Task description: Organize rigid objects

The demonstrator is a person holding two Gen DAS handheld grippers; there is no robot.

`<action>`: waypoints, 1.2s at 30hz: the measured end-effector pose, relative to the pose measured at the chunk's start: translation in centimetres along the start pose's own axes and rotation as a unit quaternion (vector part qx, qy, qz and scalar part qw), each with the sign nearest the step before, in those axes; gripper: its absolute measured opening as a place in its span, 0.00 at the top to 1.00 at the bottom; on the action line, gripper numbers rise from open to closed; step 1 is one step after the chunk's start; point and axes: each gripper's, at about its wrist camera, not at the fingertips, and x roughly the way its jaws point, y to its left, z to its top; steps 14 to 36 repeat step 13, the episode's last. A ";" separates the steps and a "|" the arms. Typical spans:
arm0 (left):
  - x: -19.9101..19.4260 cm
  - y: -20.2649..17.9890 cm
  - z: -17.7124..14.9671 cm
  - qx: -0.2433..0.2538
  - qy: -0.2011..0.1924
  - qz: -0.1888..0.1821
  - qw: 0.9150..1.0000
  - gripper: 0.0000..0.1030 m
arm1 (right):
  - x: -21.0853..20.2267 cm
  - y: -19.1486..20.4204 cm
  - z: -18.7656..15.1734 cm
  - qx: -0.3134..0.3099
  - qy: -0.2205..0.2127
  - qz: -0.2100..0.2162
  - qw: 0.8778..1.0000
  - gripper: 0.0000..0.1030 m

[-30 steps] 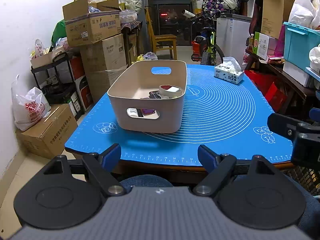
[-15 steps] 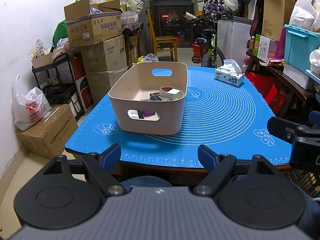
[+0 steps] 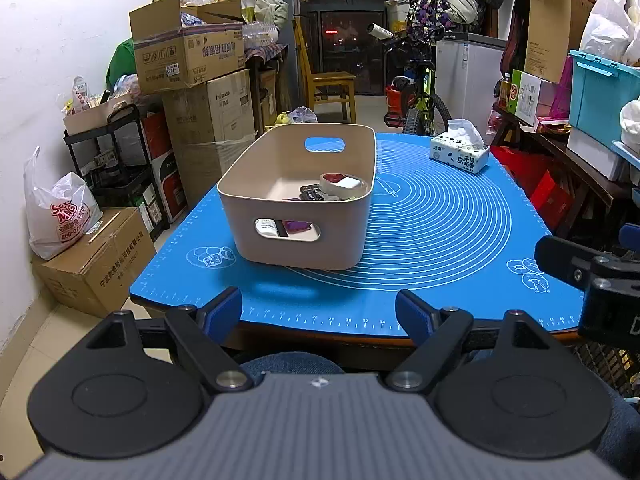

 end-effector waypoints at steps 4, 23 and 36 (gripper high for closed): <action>0.0 0.0 0.0 0.000 0.000 0.000 1.000 0.19 | 0.0 0.0 0.0 0.001 0.000 0.000 1.000 0.02; 0.0 0.0 0.1 -0.003 0.000 -0.001 1.000 0.19 | 0.0 -0.2 0.0 0.004 0.000 0.000 1.000 0.02; 0.0 0.0 0.1 -0.003 0.000 -0.001 1.000 0.19 | 0.0 -0.2 0.0 0.004 0.000 0.000 1.000 0.02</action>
